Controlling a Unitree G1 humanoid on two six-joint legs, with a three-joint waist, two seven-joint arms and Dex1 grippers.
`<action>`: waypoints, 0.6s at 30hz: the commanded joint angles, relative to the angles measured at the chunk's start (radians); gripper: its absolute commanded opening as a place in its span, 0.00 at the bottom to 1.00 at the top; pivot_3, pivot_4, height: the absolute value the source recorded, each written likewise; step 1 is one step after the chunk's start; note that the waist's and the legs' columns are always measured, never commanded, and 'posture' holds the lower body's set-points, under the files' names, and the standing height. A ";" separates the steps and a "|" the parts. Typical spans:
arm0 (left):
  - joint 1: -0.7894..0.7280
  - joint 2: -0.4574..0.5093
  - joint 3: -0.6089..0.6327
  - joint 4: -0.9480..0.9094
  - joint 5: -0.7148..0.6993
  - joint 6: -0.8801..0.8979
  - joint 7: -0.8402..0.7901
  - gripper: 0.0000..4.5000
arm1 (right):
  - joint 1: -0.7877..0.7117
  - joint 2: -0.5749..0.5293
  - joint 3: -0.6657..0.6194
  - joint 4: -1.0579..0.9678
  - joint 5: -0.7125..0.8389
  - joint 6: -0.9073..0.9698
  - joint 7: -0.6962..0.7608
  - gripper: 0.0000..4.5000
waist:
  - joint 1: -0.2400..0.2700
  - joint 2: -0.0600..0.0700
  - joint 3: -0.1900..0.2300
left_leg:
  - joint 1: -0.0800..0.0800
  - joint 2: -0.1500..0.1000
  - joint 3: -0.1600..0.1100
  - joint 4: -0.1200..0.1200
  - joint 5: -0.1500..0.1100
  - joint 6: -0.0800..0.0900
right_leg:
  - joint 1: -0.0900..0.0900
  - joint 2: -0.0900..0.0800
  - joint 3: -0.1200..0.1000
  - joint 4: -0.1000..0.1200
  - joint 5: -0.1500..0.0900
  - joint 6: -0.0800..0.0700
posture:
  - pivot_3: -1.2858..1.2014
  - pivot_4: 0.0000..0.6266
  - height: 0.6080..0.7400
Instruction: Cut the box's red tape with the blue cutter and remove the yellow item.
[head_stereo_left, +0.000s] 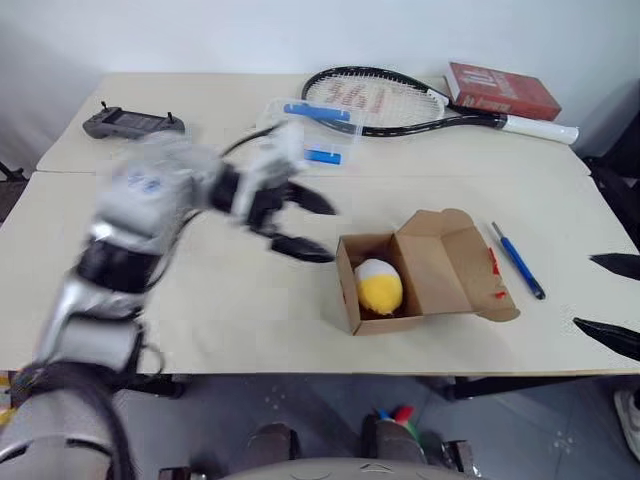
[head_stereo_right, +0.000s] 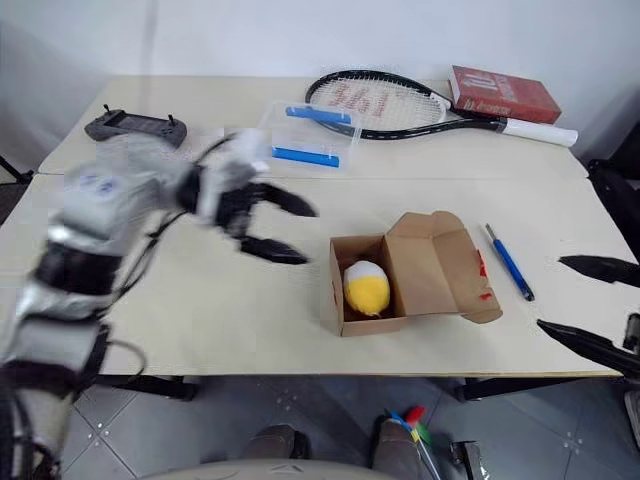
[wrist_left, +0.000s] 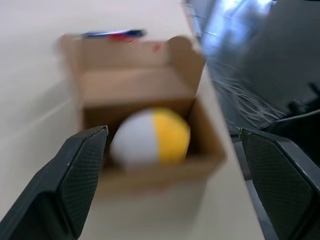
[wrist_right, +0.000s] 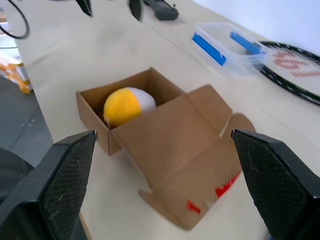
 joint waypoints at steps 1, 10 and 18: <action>-0.035 -0.036 -0.072 0.022 0.058 0.001 -0.002 0.99 | 0.040 0.012 -0.087 -0.069 0.042 0.025 -0.012 1.00 | -0.009 0.000 0.000 | 0.000 0.000 0.001 -0.001 0.000 0.000 | -0.001 0.000 0.001 0.000 0.000 0.000 | 0.52 0.24 1.00; -0.107 -0.214 -0.264 0.319 0.324 -0.285 0.022 0.99 | 0.132 0.100 -0.112 -0.241 0.091 0.051 -0.114 1.00 | 0.012 -0.001 0.001 | -0.002 -0.001 0.002 0.006 0.000 0.003 | 0.001 -0.001 0.005 -0.003 0.000 0.000 | 0.52 0.24 1.00; -0.125 -0.308 -0.266 0.489 0.423 -0.423 0.011 0.81 | 0.244 0.146 -0.152 -0.261 0.070 0.025 -0.104 1.00 | 0.032 -0.002 0.001 | -0.003 -0.001 0.001 0.005 -0.001 0.005 | 0.000 -0.001 0.004 -0.002 0.000 0.000 | 0.52 0.24 1.00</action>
